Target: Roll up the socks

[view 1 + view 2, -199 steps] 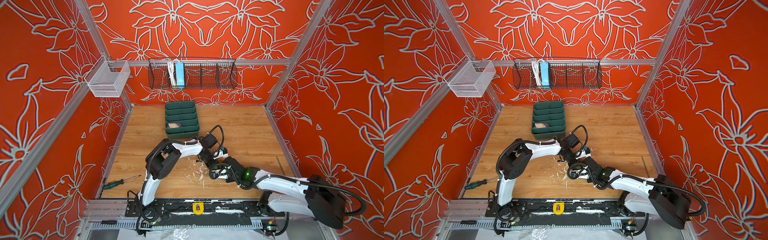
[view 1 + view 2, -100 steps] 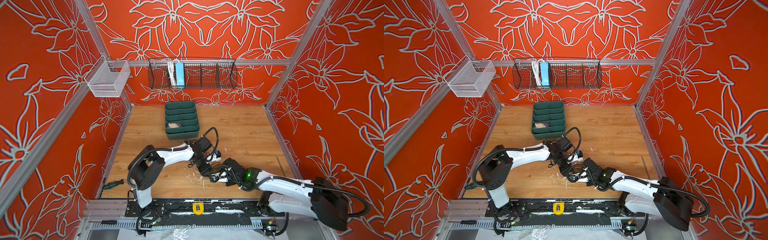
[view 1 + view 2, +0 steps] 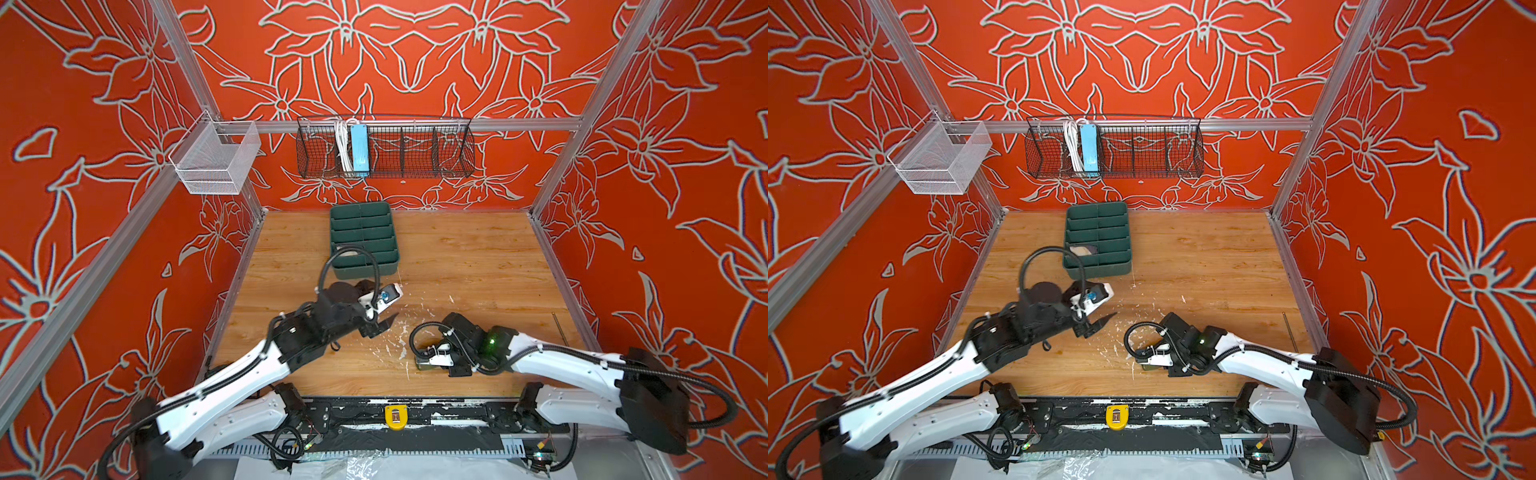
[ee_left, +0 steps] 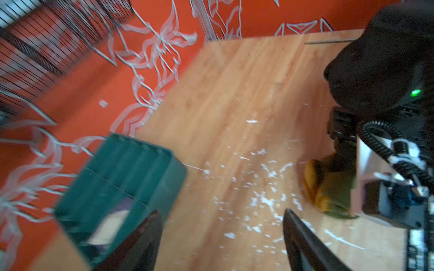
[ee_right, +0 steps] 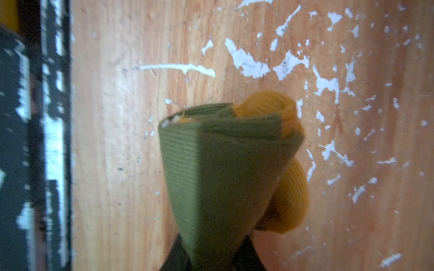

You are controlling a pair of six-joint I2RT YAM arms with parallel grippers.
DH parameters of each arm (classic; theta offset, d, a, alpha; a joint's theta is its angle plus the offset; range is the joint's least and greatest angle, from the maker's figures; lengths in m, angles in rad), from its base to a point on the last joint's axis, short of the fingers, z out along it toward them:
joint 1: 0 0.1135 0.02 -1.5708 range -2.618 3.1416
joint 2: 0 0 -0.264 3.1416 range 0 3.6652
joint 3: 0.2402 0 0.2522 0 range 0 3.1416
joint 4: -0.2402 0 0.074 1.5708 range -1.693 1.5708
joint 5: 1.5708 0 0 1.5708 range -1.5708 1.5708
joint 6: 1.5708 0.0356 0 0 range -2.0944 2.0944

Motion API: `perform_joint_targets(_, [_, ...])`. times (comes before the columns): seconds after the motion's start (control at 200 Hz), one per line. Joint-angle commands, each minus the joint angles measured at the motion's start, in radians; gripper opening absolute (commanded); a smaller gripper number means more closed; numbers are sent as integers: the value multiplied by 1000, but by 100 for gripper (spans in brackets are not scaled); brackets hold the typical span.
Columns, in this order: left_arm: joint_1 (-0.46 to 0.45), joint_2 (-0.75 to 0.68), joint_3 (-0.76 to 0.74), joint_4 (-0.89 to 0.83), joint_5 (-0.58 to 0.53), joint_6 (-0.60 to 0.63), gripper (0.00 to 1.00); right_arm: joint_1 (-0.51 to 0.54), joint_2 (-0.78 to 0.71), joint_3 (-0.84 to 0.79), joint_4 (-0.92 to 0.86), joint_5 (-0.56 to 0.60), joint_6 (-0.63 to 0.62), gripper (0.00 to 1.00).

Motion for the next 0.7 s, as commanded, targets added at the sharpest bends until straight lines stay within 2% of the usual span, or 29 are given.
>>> perform_joint_targets(0.0, [1, -62, 19, -14, -45, 234, 81, 9, 67, 57, -103, -139, 111, 0])
perform_joint_targets(0.105, [1, -65, 35, -103, 35, 322, 81, 9, 140, 105, -95, -166, 148, 0])
perform_joint_targets(0.23, [1, -28, 37, -160, 166, 373, 80, 10, 192, 130, -95, -141, 154, 0])
perform_joint_targets(0.285, [-1, -10, 35, -201, 195, 449, 79, 9, 204, 134, -97, -141, 153, 0])
perform_joint_targets(0.395, [-15, 4, 28, -230, 125, 597, 79, 9, 230, 147, -111, -156, 151, 0])
perform_joint_targets(0.505, [-41, -11, 8, -220, 77, 676, 79, 9, 260, 160, -117, -157, 151, 0])
perform_joint_targets(0.591, [-93, -30, -47, -177, 27, 745, 79, 9, 282, 173, -127, -161, 149, 0])
perform_joint_targets(0.696, [-168, -38, -129, -99, -89, 867, 78, 5, 311, 193, -146, -178, 147, 0])
